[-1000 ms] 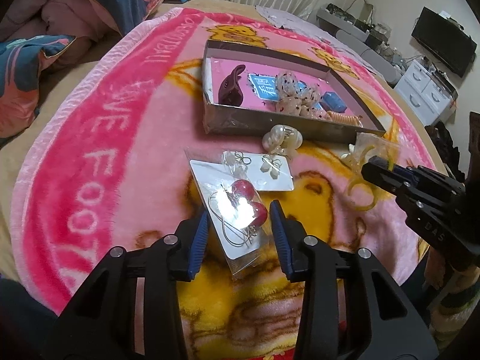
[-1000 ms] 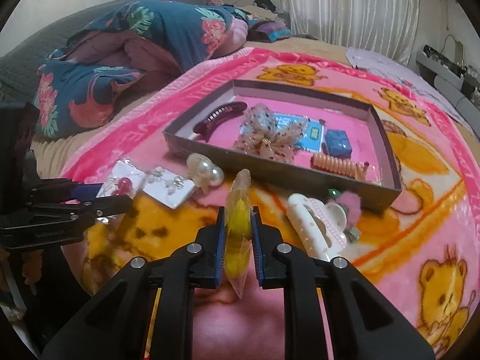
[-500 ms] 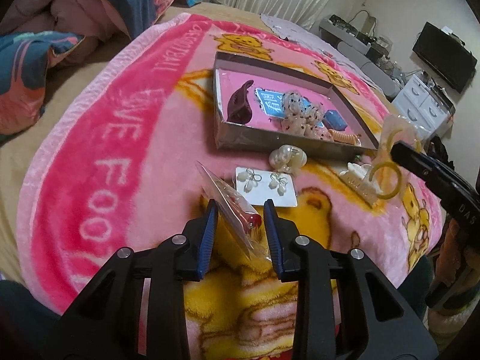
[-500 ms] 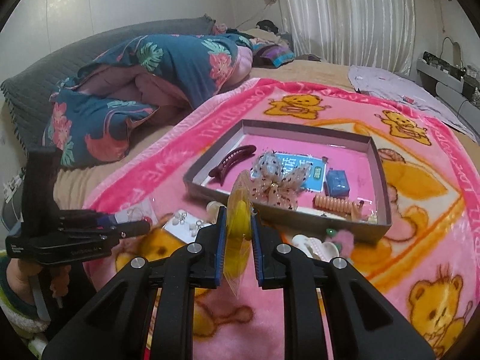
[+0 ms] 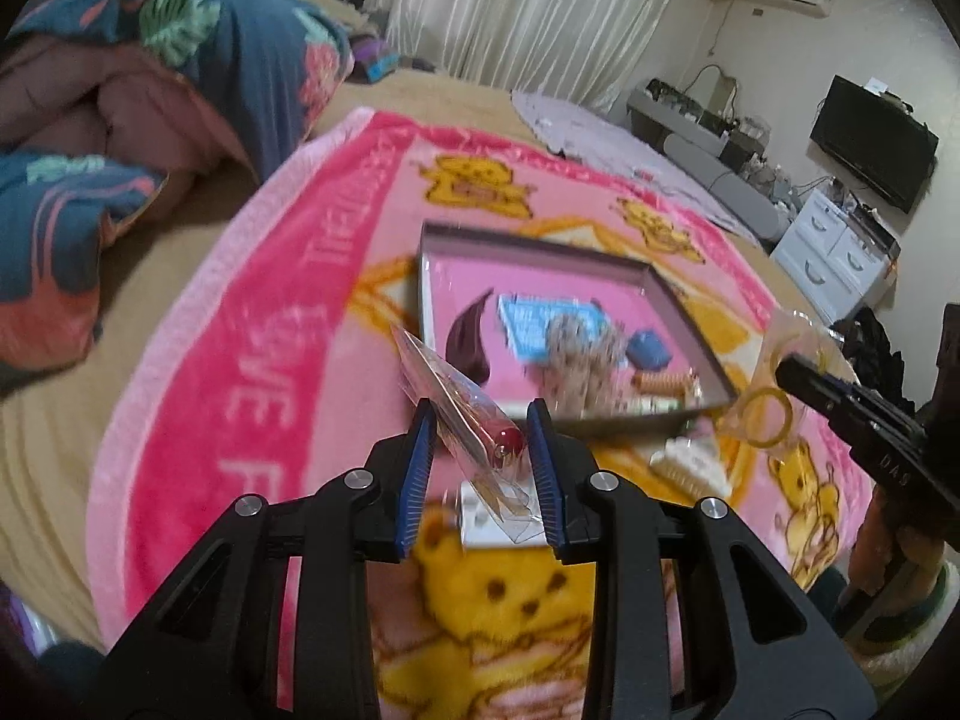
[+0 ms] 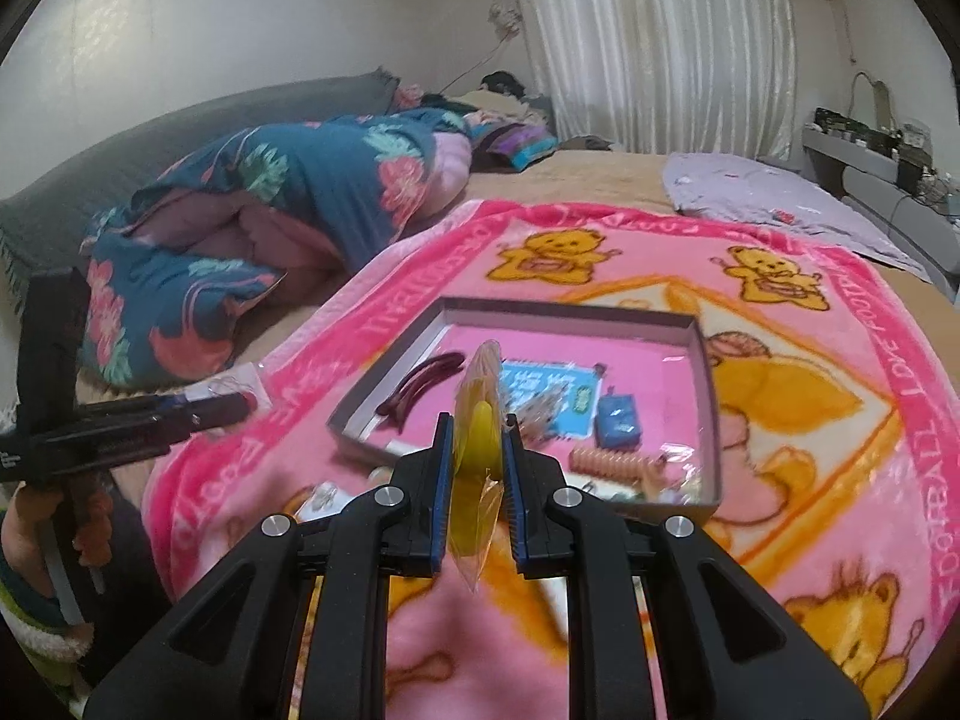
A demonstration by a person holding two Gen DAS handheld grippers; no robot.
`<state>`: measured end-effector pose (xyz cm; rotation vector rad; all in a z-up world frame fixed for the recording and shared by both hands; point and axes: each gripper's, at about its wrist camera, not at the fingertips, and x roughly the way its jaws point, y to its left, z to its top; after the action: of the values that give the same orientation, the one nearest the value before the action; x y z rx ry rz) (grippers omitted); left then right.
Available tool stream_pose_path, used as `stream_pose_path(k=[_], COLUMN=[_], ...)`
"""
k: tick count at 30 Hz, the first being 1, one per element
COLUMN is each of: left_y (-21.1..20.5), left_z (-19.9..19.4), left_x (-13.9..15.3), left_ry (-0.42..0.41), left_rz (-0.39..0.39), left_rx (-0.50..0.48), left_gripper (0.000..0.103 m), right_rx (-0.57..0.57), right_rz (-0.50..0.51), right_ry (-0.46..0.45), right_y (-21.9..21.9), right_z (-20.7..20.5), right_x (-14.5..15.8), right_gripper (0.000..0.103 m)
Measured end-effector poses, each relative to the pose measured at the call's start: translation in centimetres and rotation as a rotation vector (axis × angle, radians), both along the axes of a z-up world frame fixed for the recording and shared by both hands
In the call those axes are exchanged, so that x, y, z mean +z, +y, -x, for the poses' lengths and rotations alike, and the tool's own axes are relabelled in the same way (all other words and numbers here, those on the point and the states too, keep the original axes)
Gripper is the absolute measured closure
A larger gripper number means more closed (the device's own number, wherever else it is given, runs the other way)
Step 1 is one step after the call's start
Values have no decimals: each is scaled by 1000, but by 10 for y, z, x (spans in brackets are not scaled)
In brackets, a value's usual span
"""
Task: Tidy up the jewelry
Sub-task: 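Carry the earring card and yellow bag into the box and open both tools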
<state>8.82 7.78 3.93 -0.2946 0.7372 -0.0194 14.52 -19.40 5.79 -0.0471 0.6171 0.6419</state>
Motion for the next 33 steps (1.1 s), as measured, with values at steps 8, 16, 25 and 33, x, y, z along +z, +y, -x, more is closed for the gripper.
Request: stream_pose_path(k=[8, 16, 25, 33], left_y=[-8, -27, -52, -65], left_z=[-31, -61, -97, -119], left_x=[20, 26, 16, -5], left_ry=[-42, -61, -28, 23], left_rz=[-15, -9, -25, -44], left_rx=[-29, -69, -126, -161], left_gripper=[80, 80, 80, 80], right_rx=[-76, -146, -207, -225], right_rz=[-26, -23, 8, 26], right_ry=[-35, -45, -54, -18], right_y=[-25, -46, -57, -56], right_z=[-23, -43, -64, -85], right_x=[17, 22, 17, 2], right_gripper=[88, 88, 88, 88])
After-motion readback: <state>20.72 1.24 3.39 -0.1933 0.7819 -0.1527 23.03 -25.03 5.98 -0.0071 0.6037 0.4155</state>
